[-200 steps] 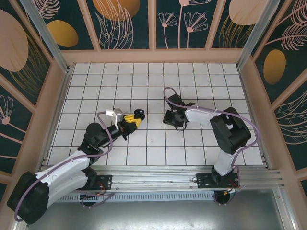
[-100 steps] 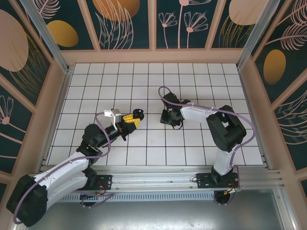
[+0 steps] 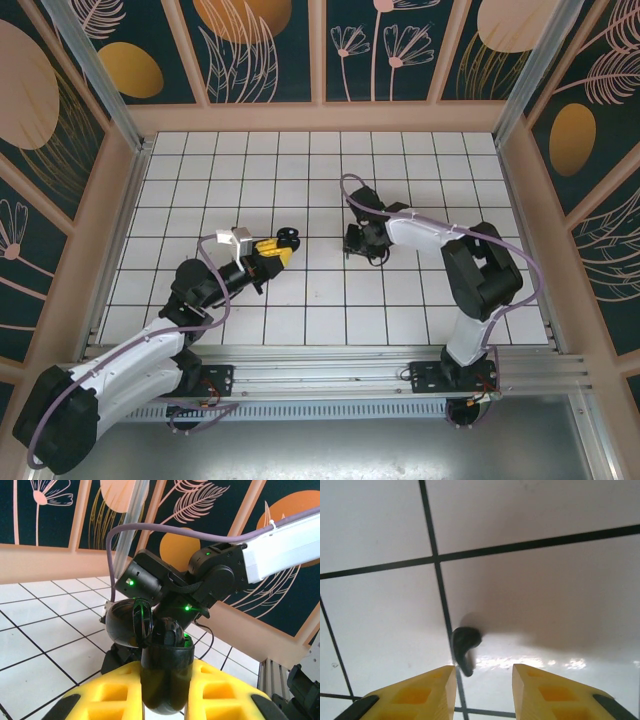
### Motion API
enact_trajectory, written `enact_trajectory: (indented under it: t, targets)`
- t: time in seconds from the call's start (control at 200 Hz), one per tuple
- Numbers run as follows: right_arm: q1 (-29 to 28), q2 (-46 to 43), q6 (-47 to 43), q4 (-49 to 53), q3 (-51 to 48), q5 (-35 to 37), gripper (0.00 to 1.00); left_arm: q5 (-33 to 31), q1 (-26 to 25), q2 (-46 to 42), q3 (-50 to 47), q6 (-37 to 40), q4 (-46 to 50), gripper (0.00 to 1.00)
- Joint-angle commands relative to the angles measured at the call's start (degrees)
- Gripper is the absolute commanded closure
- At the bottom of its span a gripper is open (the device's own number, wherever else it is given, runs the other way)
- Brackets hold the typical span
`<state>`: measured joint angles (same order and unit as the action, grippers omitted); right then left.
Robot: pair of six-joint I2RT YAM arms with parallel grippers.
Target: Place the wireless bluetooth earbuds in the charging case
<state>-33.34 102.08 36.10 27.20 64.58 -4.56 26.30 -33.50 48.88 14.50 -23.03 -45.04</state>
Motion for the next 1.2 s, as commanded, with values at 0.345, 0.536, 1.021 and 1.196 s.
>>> enact_trajectory:
  t: [0.345,0.536,1.021,1.196]
  targets:
    - [0.3,6.7,-3.6,0.7,6.8,-1.6,0.65,-2.0,-0.1,-3.8,-0.7,0.6,2.4,1.0]
    - [-0.3,7.5,-3.4,0.8,6.9,-1.7,0.66,-2.7,-0.1,-5.1,-1.2,0.7,3.4,1.0]
    - [-2.0,9.5,-3.5,1.9,7.7,-0.6,0.71,-3.0,-0.1,-6.1,-1.5,0.5,3.7,1.0]
    - [-1.9,9.6,-3.8,2.4,8.3,-0.3,0.77,-3.2,0.0,-6.8,-1.7,0.4,4.1,1.0]
